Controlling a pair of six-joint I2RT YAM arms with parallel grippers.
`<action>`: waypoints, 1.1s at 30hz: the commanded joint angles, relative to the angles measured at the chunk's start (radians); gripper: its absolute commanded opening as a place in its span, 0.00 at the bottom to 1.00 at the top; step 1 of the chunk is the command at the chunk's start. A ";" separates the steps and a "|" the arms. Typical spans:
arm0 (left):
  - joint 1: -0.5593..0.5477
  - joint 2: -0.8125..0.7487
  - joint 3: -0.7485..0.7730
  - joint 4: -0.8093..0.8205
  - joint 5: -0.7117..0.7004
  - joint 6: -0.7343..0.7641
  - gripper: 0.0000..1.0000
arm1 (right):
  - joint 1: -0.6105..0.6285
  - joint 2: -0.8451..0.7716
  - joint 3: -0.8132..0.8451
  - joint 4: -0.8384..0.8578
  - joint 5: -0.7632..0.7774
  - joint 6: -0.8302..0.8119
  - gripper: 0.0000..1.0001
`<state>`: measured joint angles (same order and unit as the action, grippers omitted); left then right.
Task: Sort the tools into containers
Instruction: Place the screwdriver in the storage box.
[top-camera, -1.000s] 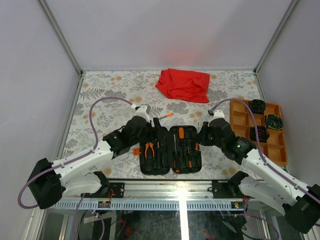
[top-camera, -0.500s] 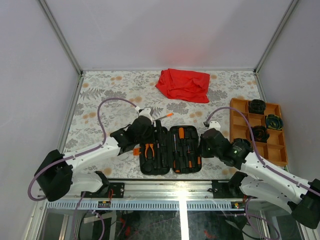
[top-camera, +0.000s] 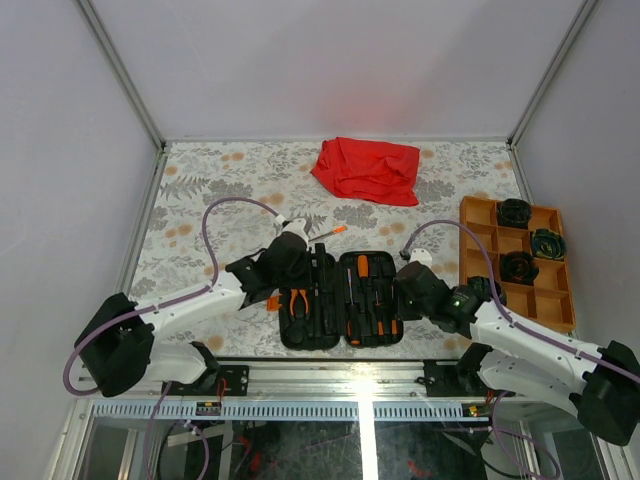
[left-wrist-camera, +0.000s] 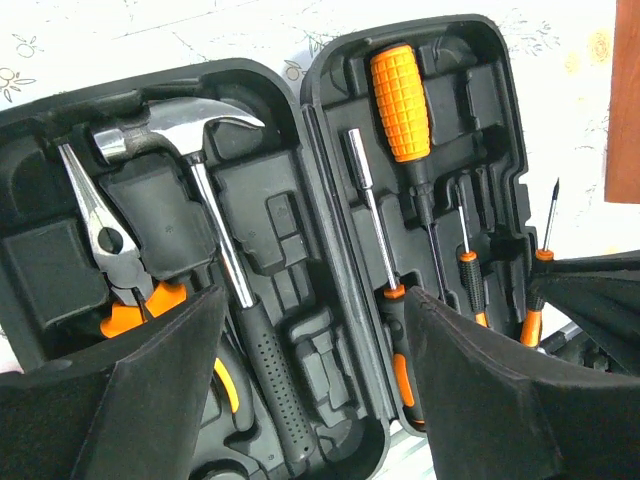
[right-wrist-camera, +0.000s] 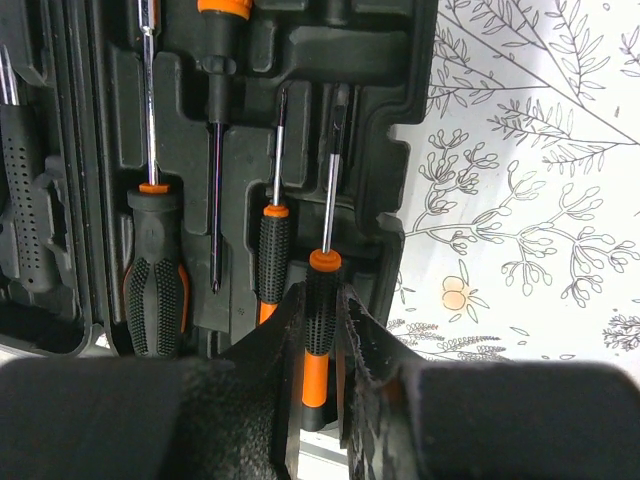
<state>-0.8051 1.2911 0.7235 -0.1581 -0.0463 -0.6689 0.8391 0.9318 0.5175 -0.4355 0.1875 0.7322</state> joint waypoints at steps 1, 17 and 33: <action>0.001 0.017 0.028 0.059 0.025 -0.003 0.71 | 0.015 0.013 -0.017 0.046 -0.013 0.010 0.00; -0.011 0.070 0.051 0.068 0.033 -0.016 0.70 | 0.018 0.064 -0.021 -0.012 0.022 0.002 0.24; -0.024 0.075 0.043 0.078 0.032 -0.029 0.70 | 0.018 -0.009 0.063 -0.067 0.078 -0.010 0.22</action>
<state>-0.8230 1.3659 0.7425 -0.1429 -0.0147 -0.6872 0.8501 0.9222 0.5163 -0.4824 0.2207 0.7296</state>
